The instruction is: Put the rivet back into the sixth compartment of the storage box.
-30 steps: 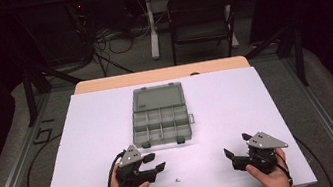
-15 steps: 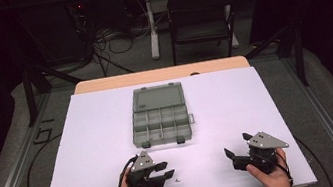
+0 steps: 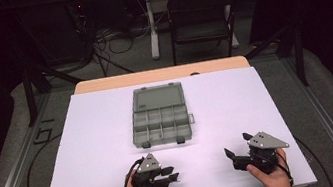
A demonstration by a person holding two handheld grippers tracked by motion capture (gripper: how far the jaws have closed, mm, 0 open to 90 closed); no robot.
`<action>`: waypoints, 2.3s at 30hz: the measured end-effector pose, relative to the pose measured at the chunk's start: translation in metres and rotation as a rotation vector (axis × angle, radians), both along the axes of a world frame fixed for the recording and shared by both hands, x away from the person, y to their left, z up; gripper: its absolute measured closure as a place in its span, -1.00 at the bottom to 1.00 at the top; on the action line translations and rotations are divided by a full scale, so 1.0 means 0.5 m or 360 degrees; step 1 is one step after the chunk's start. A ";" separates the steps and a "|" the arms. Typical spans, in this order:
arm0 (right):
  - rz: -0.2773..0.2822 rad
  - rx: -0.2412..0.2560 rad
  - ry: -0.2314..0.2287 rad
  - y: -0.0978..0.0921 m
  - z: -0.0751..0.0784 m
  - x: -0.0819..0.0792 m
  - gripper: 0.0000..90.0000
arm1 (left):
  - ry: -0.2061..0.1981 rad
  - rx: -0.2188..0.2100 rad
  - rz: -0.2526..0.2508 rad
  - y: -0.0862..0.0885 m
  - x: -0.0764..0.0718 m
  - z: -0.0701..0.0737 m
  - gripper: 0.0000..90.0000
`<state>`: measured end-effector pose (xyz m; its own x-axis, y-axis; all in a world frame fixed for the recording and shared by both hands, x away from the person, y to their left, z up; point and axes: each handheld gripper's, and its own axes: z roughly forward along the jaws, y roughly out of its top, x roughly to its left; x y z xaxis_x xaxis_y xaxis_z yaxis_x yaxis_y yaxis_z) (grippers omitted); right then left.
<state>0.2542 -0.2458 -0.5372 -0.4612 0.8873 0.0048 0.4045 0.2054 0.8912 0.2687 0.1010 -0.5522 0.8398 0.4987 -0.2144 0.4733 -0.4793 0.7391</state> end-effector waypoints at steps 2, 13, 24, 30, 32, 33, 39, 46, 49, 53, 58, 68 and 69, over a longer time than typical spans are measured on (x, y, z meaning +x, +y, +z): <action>0.0001 0.0000 0.0001 0.000 0.000 0.000 -0.63 | 0.0002 0.0006 -0.0015 -0.003 0.000 -0.004 0.56; 0.0002 -0.0002 0.0001 -0.001 0.001 0.000 -0.63 | 0.0032 0.0036 -0.0040 -0.015 -0.003 -0.015 0.63; -0.0002 0.0000 0.0005 -0.001 0.001 -0.001 -0.63 | 0.0030 0.0062 -0.0071 -0.019 -0.003 -0.020 0.74; 0.0003 0.0001 0.0005 -0.001 0.001 -0.001 -0.62 | 0.0018 0.0076 -0.0071 -0.023 -0.006 -0.024 0.81; 0.0004 -0.0002 0.0004 -0.001 0.000 0.000 -0.62 | 0.0019 0.0071 -0.0066 -0.022 -0.006 -0.024 0.83; 0.0005 -0.0003 0.0004 -0.001 0.000 0.000 -0.62 | 0.0017 0.0073 -0.0068 -0.022 -0.006 -0.024 0.84; 0.0005 -0.0003 0.0003 -0.001 0.000 0.000 -0.62 | 0.0016 0.0078 -0.0074 -0.023 -0.006 -0.024 0.85; 0.0006 -0.0002 0.0003 -0.001 0.000 0.000 -0.62 | 0.0017 0.0088 -0.0075 -0.023 -0.006 -0.022 0.86; 0.0002 0.0001 0.0005 -0.001 0.000 0.000 -0.62 | 0.0017 0.0075 -0.0061 -0.023 -0.007 -0.020 0.86; 0.0002 -0.0001 0.0005 -0.001 0.001 -0.001 -0.62 | -0.0009 0.0043 -0.0040 -0.015 -0.004 -0.009 0.86; 0.0006 0.0000 0.0004 -0.001 0.001 0.000 -0.62 | -0.0027 0.0002 0.0002 -0.002 0.000 0.005 0.86; 0.0005 0.0001 0.0004 -0.001 0.001 0.000 -0.62 | -0.0073 -0.0040 0.0070 0.028 0.016 0.023 0.86; 0.0004 0.0001 0.0004 -0.001 0.001 0.000 -0.62 | -0.0076 -0.0055 0.0093 0.029 0.016 0.023 0.86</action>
<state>0.2541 -0.2463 -0.5370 -0.4634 0.8861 0.0067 0.4062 0.2057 0.8903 0.2767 0.1155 -0.5406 0.8193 0.5401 -0.1925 0.4633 -0.4258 0.7772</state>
